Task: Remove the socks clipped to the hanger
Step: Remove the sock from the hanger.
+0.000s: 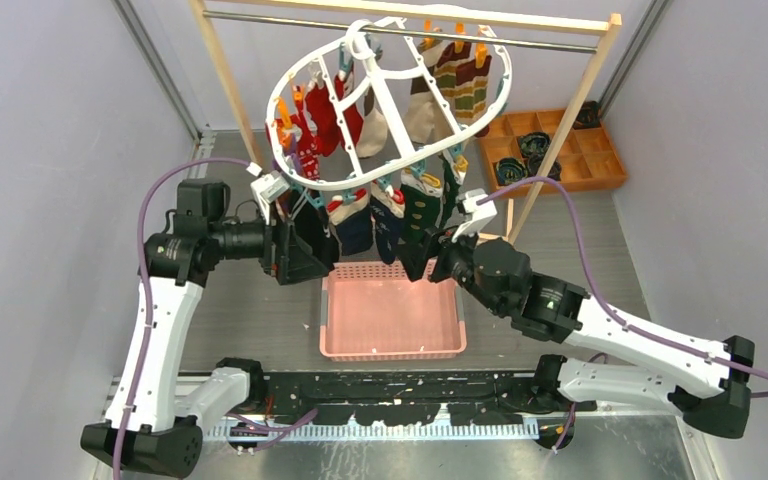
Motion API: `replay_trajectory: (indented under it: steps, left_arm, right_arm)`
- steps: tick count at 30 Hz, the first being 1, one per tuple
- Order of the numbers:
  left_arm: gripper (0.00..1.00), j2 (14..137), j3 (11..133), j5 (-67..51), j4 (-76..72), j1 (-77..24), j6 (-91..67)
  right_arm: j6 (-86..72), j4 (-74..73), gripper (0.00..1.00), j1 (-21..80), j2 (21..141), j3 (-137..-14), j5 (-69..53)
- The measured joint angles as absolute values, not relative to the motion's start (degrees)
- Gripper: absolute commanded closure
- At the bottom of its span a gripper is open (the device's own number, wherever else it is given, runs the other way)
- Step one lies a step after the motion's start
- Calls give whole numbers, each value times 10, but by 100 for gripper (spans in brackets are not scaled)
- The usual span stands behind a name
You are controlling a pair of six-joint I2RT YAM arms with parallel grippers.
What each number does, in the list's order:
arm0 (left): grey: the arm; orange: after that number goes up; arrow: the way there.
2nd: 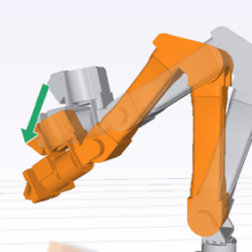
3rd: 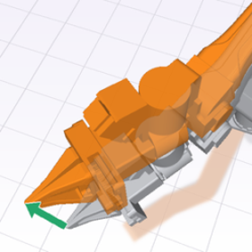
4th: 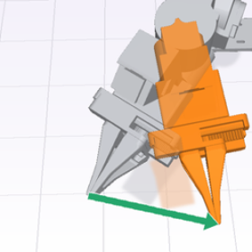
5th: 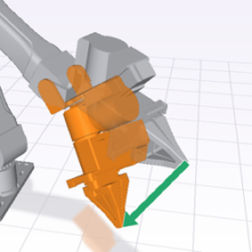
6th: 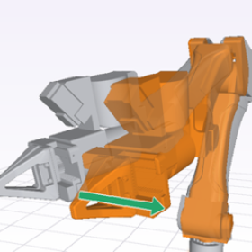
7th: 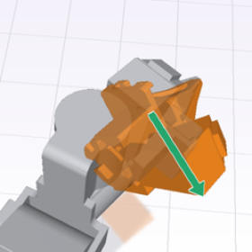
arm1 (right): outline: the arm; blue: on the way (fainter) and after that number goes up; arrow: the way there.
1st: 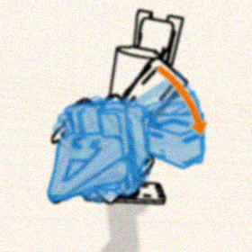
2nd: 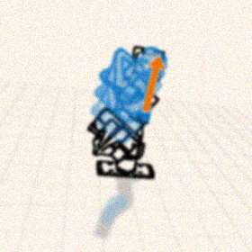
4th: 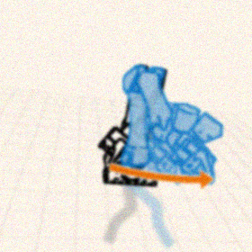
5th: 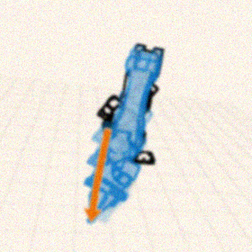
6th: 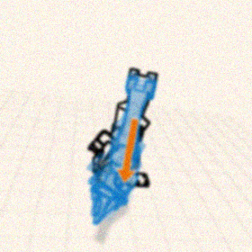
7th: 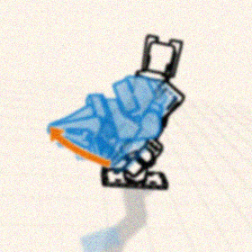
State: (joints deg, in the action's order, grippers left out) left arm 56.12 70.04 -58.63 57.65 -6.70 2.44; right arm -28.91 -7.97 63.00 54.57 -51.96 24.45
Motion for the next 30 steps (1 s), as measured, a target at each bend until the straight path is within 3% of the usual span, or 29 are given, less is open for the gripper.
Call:
replay_trajectory:
  steps: [8, 16, 19, 23, 26, 30]
  left_arm:
    - [3, 550, 715, -587, 621, -67, 42]
    - [3, 517, 715, -599, 643, -67, 47]
    - [3, 509, 715, -606, 649, -67, 50]
    - [4, 506, 715, -617, 652, -67, 49]
    - [6, 506, 715, -624, 650, -67, 45]
    - [8, 503, 714, -639, 641, -67, 29]
  right_arm:
    - [-261, -89, 24, 620, 546, -521, 256]
    - [-228, -51, 34, 602, 636, -548, 232]
    - [-214, -39, 47, 595, 649, -550, 232]
    - [-202, -27, 73, 590, 650, -554, 230]
    - [-200, -23, 98, 587, 650, -557, 223]
    - [-216, -25, 99, 587, 646, -558, 195]
